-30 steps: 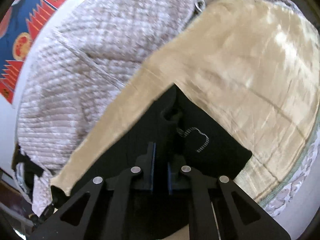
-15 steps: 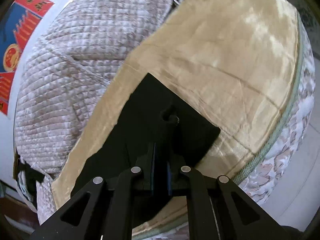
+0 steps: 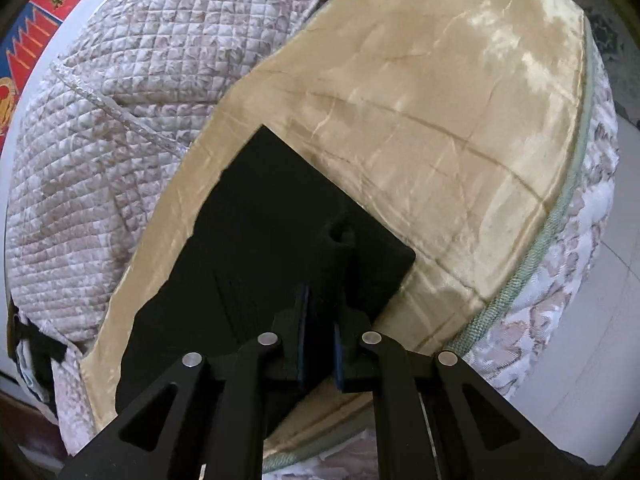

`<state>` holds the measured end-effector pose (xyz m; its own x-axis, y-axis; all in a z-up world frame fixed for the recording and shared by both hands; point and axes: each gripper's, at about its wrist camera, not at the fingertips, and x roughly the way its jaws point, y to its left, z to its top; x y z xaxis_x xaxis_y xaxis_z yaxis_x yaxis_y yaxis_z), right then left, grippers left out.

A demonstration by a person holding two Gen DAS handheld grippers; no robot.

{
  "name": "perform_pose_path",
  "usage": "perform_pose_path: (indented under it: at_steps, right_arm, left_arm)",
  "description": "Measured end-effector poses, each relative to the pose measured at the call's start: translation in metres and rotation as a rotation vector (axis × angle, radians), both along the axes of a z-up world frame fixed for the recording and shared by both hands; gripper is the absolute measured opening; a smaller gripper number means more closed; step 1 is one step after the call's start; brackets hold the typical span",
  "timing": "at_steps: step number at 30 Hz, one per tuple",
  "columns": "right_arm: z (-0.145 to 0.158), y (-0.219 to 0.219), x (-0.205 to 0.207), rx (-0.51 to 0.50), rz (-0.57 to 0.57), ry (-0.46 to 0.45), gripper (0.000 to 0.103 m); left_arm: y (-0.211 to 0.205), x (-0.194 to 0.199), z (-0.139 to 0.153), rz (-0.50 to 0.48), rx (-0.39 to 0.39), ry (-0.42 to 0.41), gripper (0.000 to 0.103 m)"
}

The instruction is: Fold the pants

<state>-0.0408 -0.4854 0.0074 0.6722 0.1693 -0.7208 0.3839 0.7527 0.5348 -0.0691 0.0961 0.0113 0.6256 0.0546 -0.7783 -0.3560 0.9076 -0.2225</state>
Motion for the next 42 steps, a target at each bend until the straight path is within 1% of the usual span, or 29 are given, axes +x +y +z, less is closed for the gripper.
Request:
perform_pose_path:
  at_steps: [2,3,4,5,8,9,10,11,12,13,14,16,18,20,22,24,25,26,27,28,29,31,33,34,36,37,38,40,42]
  right_arm:
    - [0.014,0.005,-0.007,-0.057,-0.010,-0.009,0.015]
    - [0.021,0.007,-0.010,-0.084,-0.018,-0.019,0.016]
    - [0.032,0.009,-0.017,-0.137,-0.033,-0.041,0.016]
    - [0.039,0.011,-0.020,-0.180,-0.050,-0.054,0.020]
    - [0.062,0.021,-0.027,-0.342,-0.089,-0.117,0.025]
    - [0.066,0.026,-0.026,-0.382,-0.080,-0.133,0.026]
    - [0.067,0.033,-0.021,-0.399,-0.039,-0.149,0.026]
    - [0.065,0.039,-0.012,-0.398,0.029,-0.146,0.027]
    - [0.060,0.048,-0.001,-0.399,0.101,-0.123,0.027]
    - [0.049,0.059,0.016,-0.400,0.207,-0.078,0.027]
    - [0.039,0.066,0.029,-0.395,0.264,-0.045,0.027]
    - [0.025,0.075,0.053,-0.397,0.319,0.020,0.027]
    - [0.024,0.078,0.068,-0.407,0.326,0.016,0.027]
    - [0.035,0.087,0.080,-0.460,0.342,-0.023,0.027]
    - [0.043,0.093,0.097,-0.495,0.362,-0.069,0.027]
    - [0.037,0.090,0.117,-0.523,0.337,-0.049,0.027]
    - [0.031,0.083,0.128,-0.521,0.310,-0.030,0.027]
    - [0.025,0.076,0.134,-0.504,0.289,-0.020,0.027]
    - [0.018,0.067,0.137,-0.448,0.279,-0.018,0.027]
    - [0.012,0.057,0.137,-0.381,0.260,-0.017,0.025]
    - [0.012,0.054,0.130,-0.365,0.252,-0.029,0.025]
    - [0.018,0.061,0.126,-0.407,0.250,-0.048,0.025]
    - [0.025,0.072,0.120,-0.450,0.253,-0.081,0.027]
    - [0.028,0.078,0.118,-0.464,0.267,-0.097,0.027]
    - [0.032,0.098,0.110,-0.479,0.338,-0.147,0.031]
    - [0.031,0.110,0.107,-0.487,0.380,-0.163,0.038]
    - [0.028,0.121,0.105,-0.489,0.421,-0.167,0.040]
    - [0.022,0.137,0.105,-0.491,0.479,-0.154,0.040]
    - [0.017,0.149,0.102,-0.501,0.521,-0.146,0.040]
  left_arm:
    - [0.000,-0.005,0.009,0.004,0.019,-0.011,0.009]
    - [0.002,-0.008,0.014,0.012,0.026,-0.018,0.009]
    - [0.004,-0.011,0.021,0.033,0.046,-0.028,0.009]
    - [0.006,-0.013,0.028,0.057,0.069,-0.033,0.009]
    - [0.014,-0.016,0.047,0.128,0.140,-0.064,0.011]
    - [0.014,-0.013,0.053,0.128,0.146,-0.081,0.016]
    - [0.013,-0.008,0.056,0.108,0.140,-0.092,0.023]
    - [0.010,-0.002,0.058,0.077,0.133,-0.095,0.026]
    - [0.004,0.007,0.059,0.038,0.125,-0.095,0.030]
    - [-0.002,0.015,0.059,0.001,0.110,-0.094,0.032]
    - [-0.009,0.025,0.057,-0.040,0.094,-0.087,0.033]
    - [-0.030,0.051,0.052,-0.143,0.062,-0.058,0.033]
    - [-0.053,0.076,0.047,-0.243,0.020,-0.020,0.033]
    - [-0.078,0.095,0.046,-0.334,0.007,-0.031,0.033]
    - [-0.101,0.111,0.046,-0.394,0.037,-0.051,0.033]
    - [-0.114,0.125,0.040,-0.423,0.078,-0.062,0.033]
    - [-0.115,0.135,0.032,-0.402,0.110,-0.035,0.033]
    - [-0.112,0.141,0.025,-0.379,0.118,-0.012,0.033]
    - [-0.106,0.145,0.019,-0.355,0.112,0.004,0.033]
    - [-0.096,0.145,0.013,-0.330,0.105,-0.002,0.033]
    - [-0.090,0.143,0.010,-0.321,0.106,-0.020,0.033]
    - [-0.085,0.141,0.011,-0.304,0.127,-0.024,0.033]
    - [-0.078,0.136,0.015,-0.273,0.123,-0.025,0.033]
    - [-0.073,0.133,0.017,-0.246,0.134,-0.024,0.033]
    - [-0.061,0.129,0.015,-0.198,0.132,-0.031,0.033]
    - [-0.052,0.126,0.012,-0.171,0.130,-0.021,0.033]
    - [-0.046,0.124,0.008,-0.151,0.127,-0.004,0.033]
    - [-0.035,0.119,0.002,-0.139,0.087,0.010,0.033]
    - [-0.038,0.108,0.001,-0.161,0.097,0.005,0.033]
